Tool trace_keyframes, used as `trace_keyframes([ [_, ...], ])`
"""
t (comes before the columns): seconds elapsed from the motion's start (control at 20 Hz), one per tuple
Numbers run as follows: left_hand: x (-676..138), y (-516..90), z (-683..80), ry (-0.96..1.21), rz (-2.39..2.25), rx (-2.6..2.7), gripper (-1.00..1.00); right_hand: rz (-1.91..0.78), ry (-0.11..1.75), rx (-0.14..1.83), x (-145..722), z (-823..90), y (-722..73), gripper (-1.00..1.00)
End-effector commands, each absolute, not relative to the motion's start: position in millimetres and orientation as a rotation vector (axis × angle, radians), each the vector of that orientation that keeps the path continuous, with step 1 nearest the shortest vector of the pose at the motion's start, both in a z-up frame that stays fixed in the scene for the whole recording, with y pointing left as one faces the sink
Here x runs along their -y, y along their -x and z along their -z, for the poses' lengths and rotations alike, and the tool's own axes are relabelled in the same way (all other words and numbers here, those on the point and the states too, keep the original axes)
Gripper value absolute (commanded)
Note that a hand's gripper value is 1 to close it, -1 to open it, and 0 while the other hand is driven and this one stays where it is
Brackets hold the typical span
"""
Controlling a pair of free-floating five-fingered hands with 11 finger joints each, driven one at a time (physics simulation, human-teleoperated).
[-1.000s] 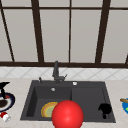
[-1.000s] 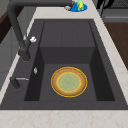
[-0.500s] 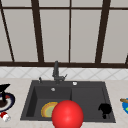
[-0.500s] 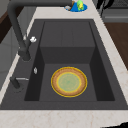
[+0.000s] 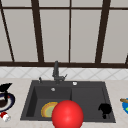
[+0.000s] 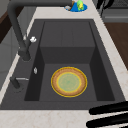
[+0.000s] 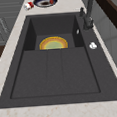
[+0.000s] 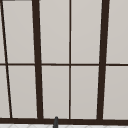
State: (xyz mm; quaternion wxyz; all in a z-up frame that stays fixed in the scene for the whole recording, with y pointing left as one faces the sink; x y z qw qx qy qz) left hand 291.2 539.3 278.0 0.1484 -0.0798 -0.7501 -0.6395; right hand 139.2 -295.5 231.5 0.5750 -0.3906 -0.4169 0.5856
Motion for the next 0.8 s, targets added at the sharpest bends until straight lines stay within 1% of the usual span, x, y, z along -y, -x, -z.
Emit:
trace_keyframes([
  [0.0,-516,-283,-278,0.159,1.903,2.122,-1.0,-1.372,0.915,0.977,295,-231,-139,0.0],
  [0.2,-498,-274,-280,0.127,1.917,2.105,-1.0,-1.372,0.915,0.977,295,-231,-139,0.0],
  [0.75,-444,-235,-270,0.137,1.95,2.058,-1.0,-1.372,0.915,0.977,295,-231,-139,0.0],
])
